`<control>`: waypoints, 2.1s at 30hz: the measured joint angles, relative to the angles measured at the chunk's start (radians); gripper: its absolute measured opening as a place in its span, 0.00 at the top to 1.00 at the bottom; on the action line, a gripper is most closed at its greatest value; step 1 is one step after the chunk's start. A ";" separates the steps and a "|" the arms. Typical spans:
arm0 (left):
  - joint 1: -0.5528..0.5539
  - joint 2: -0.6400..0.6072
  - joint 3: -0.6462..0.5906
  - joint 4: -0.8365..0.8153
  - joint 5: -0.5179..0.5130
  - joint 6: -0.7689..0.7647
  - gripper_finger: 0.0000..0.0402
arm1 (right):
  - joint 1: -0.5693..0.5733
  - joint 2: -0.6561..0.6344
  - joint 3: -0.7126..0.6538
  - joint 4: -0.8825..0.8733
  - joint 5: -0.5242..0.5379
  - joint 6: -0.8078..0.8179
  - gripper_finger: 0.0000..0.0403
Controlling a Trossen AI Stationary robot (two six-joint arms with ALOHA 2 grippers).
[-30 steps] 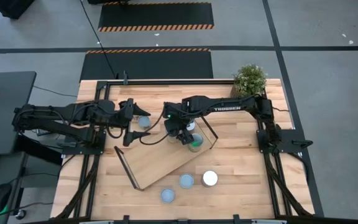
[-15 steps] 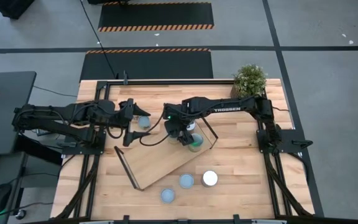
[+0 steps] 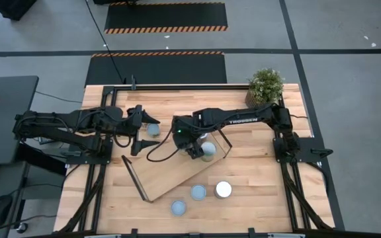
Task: Pick and place cans onto a shelf
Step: Put the canned carrots on the shelf, then put the canned peas on the shelf
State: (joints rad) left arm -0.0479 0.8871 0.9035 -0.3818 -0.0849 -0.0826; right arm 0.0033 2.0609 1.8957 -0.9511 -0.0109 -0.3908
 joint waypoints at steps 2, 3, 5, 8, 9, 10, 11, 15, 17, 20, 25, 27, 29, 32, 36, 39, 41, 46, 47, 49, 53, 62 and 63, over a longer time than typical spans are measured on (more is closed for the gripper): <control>0.000 0.000 0.000 0.000 0.000 0.000 0.01 | 0.000 0.000 0.000 0.005 0.003 0.028 0.10; 0.000 0.000 0.000 0.000 0.000 0.000 0.01 | 0.000 0.000 0.000 0.006 0.003 0.045 0.11; 0.000 0.000 0.000 0.000 0.000 0.000 0.01 | 0.000 0.000 0.000 0.001 0.005 0.075 0.11; 0.000 0.000 0.000 0.000 0.000 0.000 0.01 | 0.000 0.000 0.000 -0.015 0.025 0.088 0.11; 0.000 0.000 0.000 0.001 0.000 0.000 0.01 | 0.000 0.000 0.000 -0.020 0.031 0.087 0.12; 0.000 0.000 0.000 0.001 -0.001 0.000 0.01 | 0.000 0.000 0.000 -0.024 0.039 0.086 0.12; 0.000 0.000 0.000 0.000 -0.005 0.000 0.01 | 0.000 0.000 0.001 -0.028 0.043 0.085 0.12; 0.000 0.000 0.000 0.001 -0.019 0.000 0.01 | 0.000 0.000 0.002 -0.037 0.045 0.084 0.13; 0.000 0.000 0.000 0.001 -0.019 0.000 0.01 | 0.000 0.000 0.002 -0.044 0.046 0.084 0.13; 0.000 0.000 0.000 0.001 -0.019 0.000 0.01 | 0.000 -0.002 0.002 -0.053 0.046 0.085 0.13; 0.000 0.000 0.000 0.000 -0.019 0.000 0.01 | 0.000 -0.005 0.002 -0.072 0.049 0.085 0.13; 0.000 0.000 0.000 0.000 -0.019 0.000 0.01 | 0.000 -0.006 0.002 -0.082 0.055 0.085 0.13; 0.000 0.000 0.000 0.000 -0.019 0.000 0.01 | 0.000 -0.010 0.002 -0.084 0.064 0.085 0.13; 0.000 0.000 0.000 0.000 -0.019 0.000 0.01 | 0.000 -0.011 0.001 -0.087 0.069 0.085 0.13; 0.000 0.000 0.000 0.000 -0.019 0.000 0.01 | 0.000 -0.011 0.001 -0.086 0.072 0.084 0.10; 0.000 0.000 0.000 0.000 -0.019 0.000 0.01 | 0.001 -0.011 0.000 -0.077 0.071 0.085 0.08; 0.000 0.000 0.000 0.000 -0.019 0.000 0.01 | 0.001 -0.017 0.002 -0.082 0.071 0.085 0.06; 0.000 0.000 0.000 0.000 -0.019 0.000 0.01 | 0.010 -0.019 0.053 -0.088 0.066 0.085 0.05; 0.000 0.000 0.000 -0.001 -0.019 0.000 0.01 | 0.015 -0.019 0.066 -0.089 0.064 0.085 0.05; 0.000 0.000 0.000 -0.006 -0.019 0.000 0.01 | 0.029 -0.020 0.091 -0.088 0.061 0.085 0.05; 0.000 0.000 0.000 -0.015 -0.019 0.000 0.01 | 0.072 -0.021 0.127 -0.091 0.031 0.085 0.05; 0.000 0.000 0.000 -0.021 -0.019 -0.009 0.01 | 0.230 -0.020 0.117 -0.103 -0.008 0.157 0.07; 0.000 0.000 0.000 -0.022 -0.019 -0.011 0.01 | 0.247 -0.019 0.116 -0.122 -0.007 0.177 0.07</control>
State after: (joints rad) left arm -0.0479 0.8875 0.9035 -0.4033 -0.1042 -0.0933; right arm 0.2506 2.0423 2.0120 -1.0733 -0.0180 -0.2135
